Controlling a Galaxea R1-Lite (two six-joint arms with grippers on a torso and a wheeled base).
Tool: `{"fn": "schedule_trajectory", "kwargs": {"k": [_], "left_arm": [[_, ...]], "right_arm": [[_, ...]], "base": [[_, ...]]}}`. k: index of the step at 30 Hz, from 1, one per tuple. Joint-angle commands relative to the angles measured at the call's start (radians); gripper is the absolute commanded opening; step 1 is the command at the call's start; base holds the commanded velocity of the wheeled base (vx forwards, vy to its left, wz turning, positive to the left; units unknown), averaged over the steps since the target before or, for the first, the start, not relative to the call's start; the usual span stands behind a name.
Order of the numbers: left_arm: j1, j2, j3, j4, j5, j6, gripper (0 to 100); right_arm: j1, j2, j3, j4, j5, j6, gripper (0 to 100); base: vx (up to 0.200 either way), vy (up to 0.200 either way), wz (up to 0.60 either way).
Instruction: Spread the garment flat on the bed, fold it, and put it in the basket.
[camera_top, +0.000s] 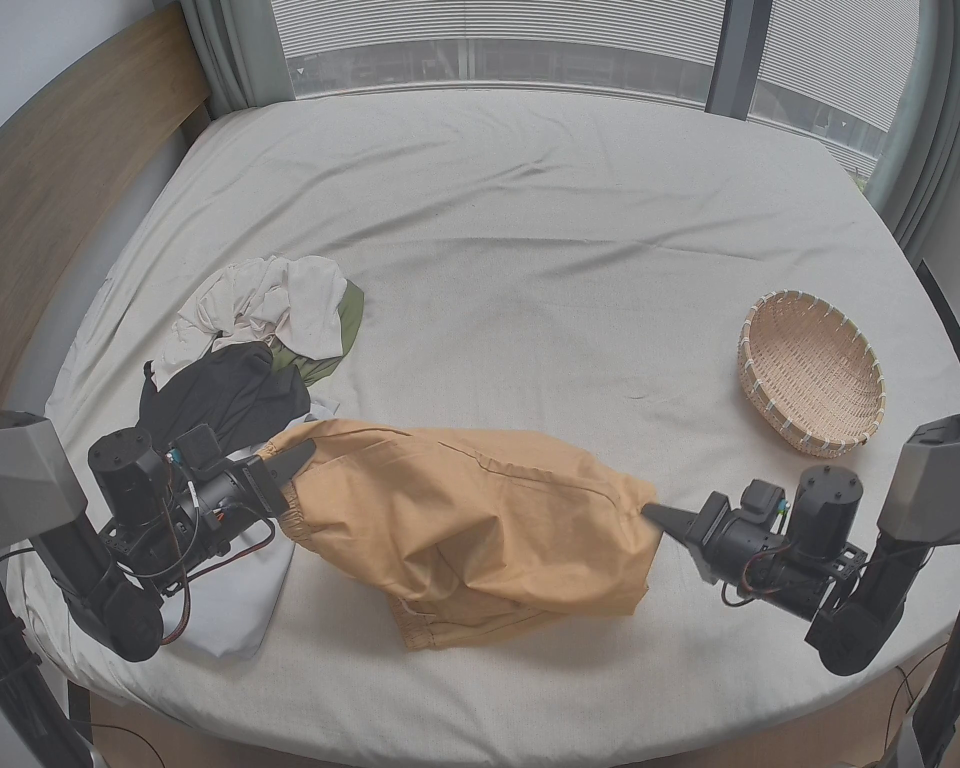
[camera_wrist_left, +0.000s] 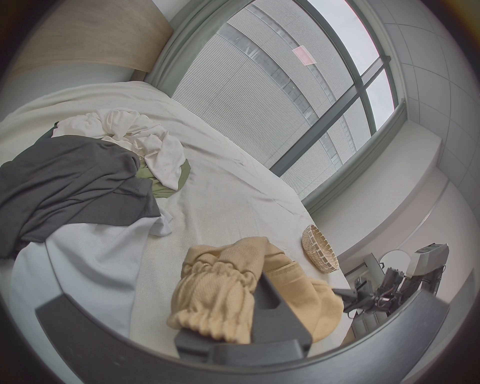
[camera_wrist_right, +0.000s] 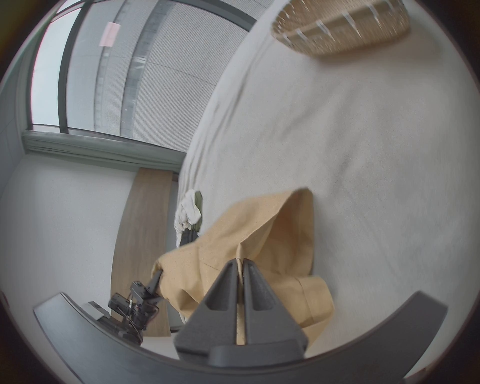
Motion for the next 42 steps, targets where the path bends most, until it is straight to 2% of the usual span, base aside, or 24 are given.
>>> {"fn": "schedule_trajectory", "kwargs": {"k": [1,5,8,14,18,22,23,34,38,42], "left_arm": [[-0.025,0.001,0.002,0.0,-0.001,-0.003,0],[-0.025,0.031,0.014,0.0,0.002,0.003,0],[-0.013,0.059,0.022,0.0,0.025,0.005,0],[0.029,0.068,0.011,0.0,0.06,0.001,0],[0.038,0.066,0.004,0.0,0.064,0.001,0],[0.038,0.063,0.002,0.0,0.064,0.003,0],[0.038,0.063,0.004,0.0,0.064,0.003,0],[0.012,0.053,0.005,-0.002,0.06,0.003,0],[-0.023,0.027,0.004,-0.002,0.056,0.001,0],[-0.046,0.027,-0.001,-0.002,0.056,0.001,0]], "right_arm": [[-0.063,-0.149,-0.006,0.045,0.002,-0.066,0],[-0.051,-0.177,0.003,0.138,0.004,-0.112,0],[-0.022,-0.148,0.025,0.144,0.004,-0.142,0],[0.02,0.038,0.072,0.091,0.007,-0.204,0],[0.023,0.13,0.104,-0.017,0.007,-0.205,0],[0.02,0.142,0.101,-0.011,0.013,-0.204,0],[0.017,0.141,0.097,-0.011,0.016,-0.202,100],[-0.008,0.139,0.017,-0.011,0.021,-0.196,100],[0.001,0.128,0.011,-0.011,0.027,-0.198,100],[0.004,0.104,0.005,-0.011,0.059,-0.199,100]], "base": [[0.0,0.0,0.0],[0.0,0.0,0.0],[0.0,0.0,0.0],[0.0,0.0,0.0],[0.0,0.0,0.0],[0.0,0.0,0.0],[0.0,0.0,0.0],[0.0,0.0,0.0],[0.0,0.0,0.0],[0.0,0.0,0.0]]}}
